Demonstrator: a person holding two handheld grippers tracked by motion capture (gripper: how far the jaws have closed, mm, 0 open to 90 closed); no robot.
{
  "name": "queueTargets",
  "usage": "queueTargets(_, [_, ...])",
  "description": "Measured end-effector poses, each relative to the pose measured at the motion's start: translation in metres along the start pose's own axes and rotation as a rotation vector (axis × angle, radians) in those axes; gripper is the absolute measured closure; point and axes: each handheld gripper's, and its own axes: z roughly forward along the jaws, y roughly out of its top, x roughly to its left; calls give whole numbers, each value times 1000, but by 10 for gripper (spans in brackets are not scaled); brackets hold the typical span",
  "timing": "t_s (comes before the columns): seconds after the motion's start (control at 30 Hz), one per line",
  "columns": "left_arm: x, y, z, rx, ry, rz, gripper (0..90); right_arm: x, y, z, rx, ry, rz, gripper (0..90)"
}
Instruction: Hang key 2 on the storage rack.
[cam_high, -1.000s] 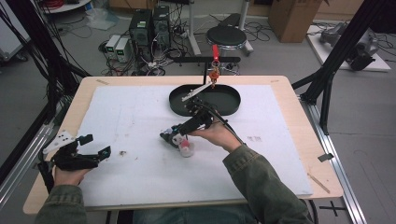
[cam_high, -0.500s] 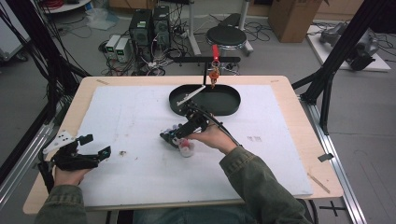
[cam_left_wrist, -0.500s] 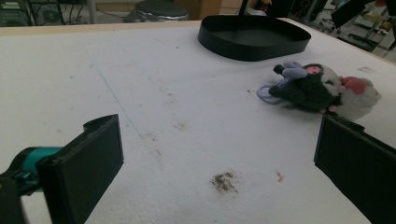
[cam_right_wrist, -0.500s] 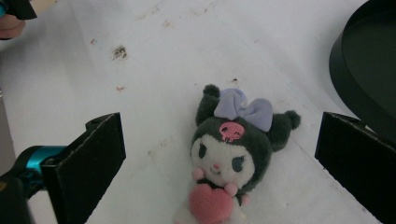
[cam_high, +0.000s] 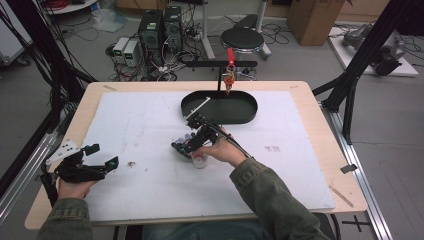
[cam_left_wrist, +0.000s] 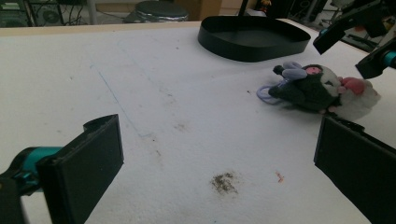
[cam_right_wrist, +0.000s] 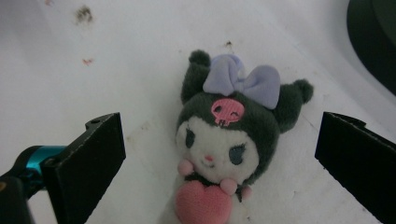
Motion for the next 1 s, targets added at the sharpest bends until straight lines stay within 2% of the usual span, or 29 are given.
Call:
queueTargets(0.13, [0, 0, 0, 0, -1, 2, 18, -1, -1, 10, 45, -13, -5, 5])
queueTargets(0.23, [0, 0, 0, -2, -1, 0, 18, -3, -2, 17, 75, -16, 10, 5])
queueTargets(0.77, [0, 0, -1, -5, 2, 1, 18, -2, -4, 37, 169, -49, 25, 6])
queueTargets(0.9, [1, 0, -1, -5, 1, 1, 18, -1, -5, 40, 190, -61, 6, 7])
queueTargets(1.0, [1, 0, -1, -5, 2, 1, 18, -1, -5, 41, 204, -72, 10, 25])
